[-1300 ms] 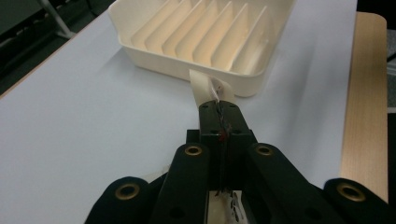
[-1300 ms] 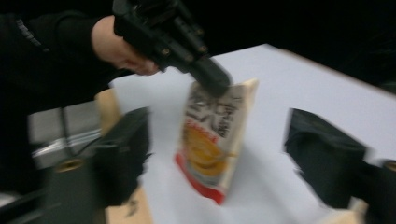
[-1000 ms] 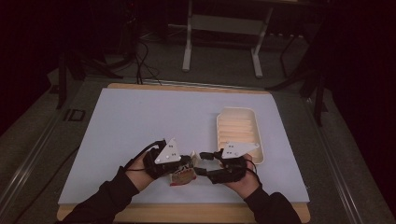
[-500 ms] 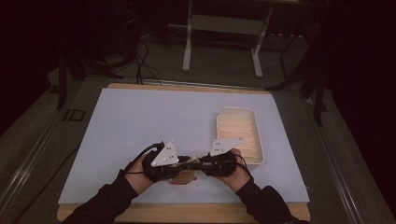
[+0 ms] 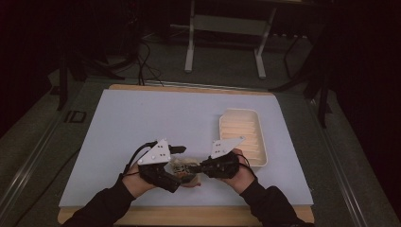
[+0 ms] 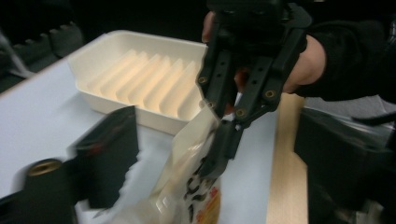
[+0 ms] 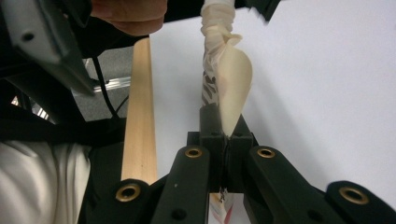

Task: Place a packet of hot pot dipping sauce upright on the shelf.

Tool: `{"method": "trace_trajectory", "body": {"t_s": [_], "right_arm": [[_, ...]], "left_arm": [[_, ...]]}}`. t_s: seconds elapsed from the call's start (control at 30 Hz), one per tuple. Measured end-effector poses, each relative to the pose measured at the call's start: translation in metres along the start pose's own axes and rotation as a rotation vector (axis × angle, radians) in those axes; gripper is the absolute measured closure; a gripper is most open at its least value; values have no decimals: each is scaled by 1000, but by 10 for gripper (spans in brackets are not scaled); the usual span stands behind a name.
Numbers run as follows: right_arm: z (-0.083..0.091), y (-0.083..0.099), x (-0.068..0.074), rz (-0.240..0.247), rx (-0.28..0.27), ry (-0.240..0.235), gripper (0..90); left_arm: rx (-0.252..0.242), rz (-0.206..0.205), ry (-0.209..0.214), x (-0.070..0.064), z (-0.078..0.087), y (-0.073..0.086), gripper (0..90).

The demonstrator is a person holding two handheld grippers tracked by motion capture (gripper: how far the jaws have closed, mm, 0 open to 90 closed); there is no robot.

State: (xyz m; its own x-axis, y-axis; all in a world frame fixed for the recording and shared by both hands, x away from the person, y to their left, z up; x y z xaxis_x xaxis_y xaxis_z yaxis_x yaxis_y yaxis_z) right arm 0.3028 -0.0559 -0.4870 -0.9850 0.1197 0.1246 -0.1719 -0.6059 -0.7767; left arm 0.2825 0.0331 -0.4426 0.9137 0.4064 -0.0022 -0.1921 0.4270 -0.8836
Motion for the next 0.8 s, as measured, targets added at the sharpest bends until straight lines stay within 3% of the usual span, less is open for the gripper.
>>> {"method": "trace_trajectory", "body": {"t_s": [0.07, 0.1, 0.2, 0.3, 0.37, 0.43, 0.5, 0.67, 0.73, 0.8], "right_arm": [[9, -9, 1, 11, -18, -6, 896], [13, -14, 1, 12, -27, 0, 897], [27, -27, 1, 31, -42, 2, 897], [41, -37, -2, 49, -54, 3, 897], [51, -42, -6, 49, -65, 7, 898], [62, -46, -10, 63, -66, 16, 898], [71, -50, -13, 72, -67, 33, 898], [100, -61, -23, 117, -90, 74, 898], [113, -63, -29, 137, -99, 107, 898], [125, -63, -34, 155, -87, 143, 898]], "left_arm": [[-28, 35, -2, 2, 9, -3, 65], [-82, 48, -12, 2, 18, -7, 43], [-157, 27, -53, 1, 36, -10, 20], [-160, 34, -69, 2, 51, -5, 20], [-153, 15, -103, 5, 58, 0, 20], [-156, 30, -102, 8, 63, 6, 20], [-175, 39, -72, 9, 65, 12, 20], [-167, 73, -21, 11, 54, 36, 20], [-187, 98, 7, 12, 48, 44, 20], [-169, 106, 28, 11, 39, 54, 21]]}}
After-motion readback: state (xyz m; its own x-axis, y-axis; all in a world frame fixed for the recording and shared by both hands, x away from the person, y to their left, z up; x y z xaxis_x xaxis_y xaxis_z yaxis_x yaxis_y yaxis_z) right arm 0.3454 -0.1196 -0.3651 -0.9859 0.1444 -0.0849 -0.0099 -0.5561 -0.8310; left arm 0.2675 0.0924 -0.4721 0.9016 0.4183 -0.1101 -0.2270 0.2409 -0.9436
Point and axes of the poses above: each handheld gripper's, and its own axes: z roughly backward along the jaws, y roughly out of its underside, x roughly to its left, the point moved 9 cm from there along -z, roughly forward along the jaws, and after that the axes turned 7 degrees about x, right-handed, at the moved point
